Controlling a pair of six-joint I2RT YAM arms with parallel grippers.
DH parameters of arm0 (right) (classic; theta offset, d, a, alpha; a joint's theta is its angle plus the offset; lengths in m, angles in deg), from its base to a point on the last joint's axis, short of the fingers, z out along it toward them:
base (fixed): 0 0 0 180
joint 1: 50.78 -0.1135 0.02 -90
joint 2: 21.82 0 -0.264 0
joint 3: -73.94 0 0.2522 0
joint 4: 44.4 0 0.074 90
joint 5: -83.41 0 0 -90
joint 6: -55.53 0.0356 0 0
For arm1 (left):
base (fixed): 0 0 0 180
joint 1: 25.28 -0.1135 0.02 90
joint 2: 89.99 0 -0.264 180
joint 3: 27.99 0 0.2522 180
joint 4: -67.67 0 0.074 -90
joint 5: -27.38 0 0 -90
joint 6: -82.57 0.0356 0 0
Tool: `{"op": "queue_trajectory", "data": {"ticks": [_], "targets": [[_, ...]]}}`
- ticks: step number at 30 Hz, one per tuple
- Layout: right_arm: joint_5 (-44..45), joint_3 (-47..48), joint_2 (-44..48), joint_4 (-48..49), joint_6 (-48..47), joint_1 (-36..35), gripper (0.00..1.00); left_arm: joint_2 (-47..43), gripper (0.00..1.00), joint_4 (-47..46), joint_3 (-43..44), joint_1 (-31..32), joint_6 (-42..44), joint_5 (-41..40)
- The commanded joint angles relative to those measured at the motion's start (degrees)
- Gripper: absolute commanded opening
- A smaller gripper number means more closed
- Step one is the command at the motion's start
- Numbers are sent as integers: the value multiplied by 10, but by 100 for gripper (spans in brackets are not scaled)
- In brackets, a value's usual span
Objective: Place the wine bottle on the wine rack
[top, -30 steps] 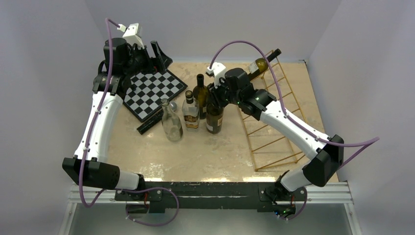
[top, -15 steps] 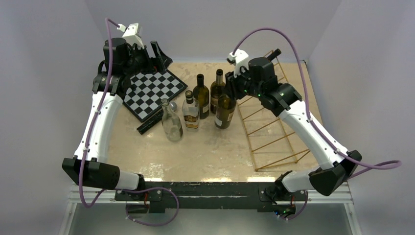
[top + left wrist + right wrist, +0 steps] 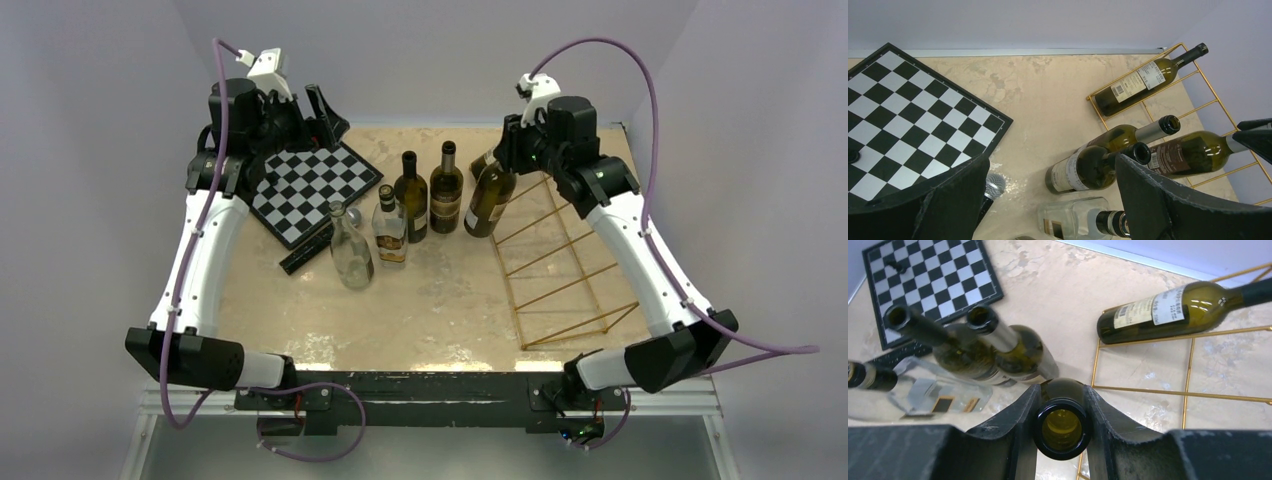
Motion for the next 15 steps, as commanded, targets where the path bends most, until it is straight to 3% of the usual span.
{"op": "queue_trajectory", "data": {"ticks": [1,15], "targets": [[-42,39,-5,117,54,59,0,-26,99,-6,11,-1,12,-19],[-80,133,-129,136,101,135,0,-39,99,3,-4,-1,17,-31]]}}
